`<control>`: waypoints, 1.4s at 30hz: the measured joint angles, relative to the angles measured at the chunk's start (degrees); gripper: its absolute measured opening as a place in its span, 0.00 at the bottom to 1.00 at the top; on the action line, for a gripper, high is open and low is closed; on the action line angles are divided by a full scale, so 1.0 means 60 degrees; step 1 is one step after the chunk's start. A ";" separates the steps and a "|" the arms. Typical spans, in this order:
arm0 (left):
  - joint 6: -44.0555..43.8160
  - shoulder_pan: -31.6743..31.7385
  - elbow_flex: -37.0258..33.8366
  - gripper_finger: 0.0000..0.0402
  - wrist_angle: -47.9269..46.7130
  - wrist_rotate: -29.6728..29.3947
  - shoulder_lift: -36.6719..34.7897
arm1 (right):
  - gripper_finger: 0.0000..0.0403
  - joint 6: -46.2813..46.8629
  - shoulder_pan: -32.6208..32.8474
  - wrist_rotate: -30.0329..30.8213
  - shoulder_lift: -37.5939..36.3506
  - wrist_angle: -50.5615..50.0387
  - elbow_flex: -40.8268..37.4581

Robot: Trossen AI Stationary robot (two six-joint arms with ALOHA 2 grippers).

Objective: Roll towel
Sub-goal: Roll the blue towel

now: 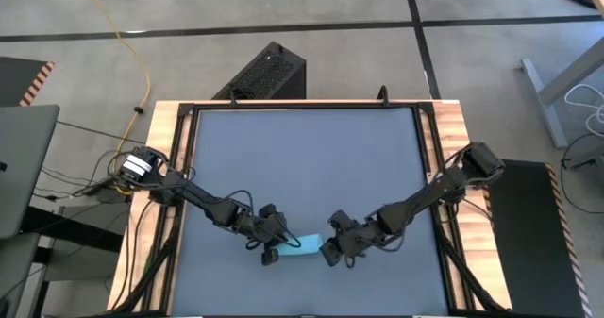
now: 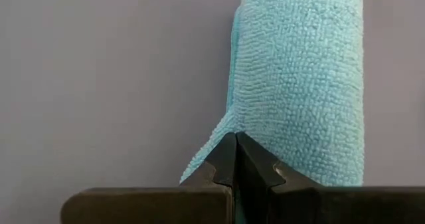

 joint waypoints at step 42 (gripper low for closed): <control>-0.0631 -0.0036 -0.0015 0.00 0.0135 0.0329 0.0011 | 0.35 -0.3583 0.0773 0.2003 0.1498 0.1966 0.0029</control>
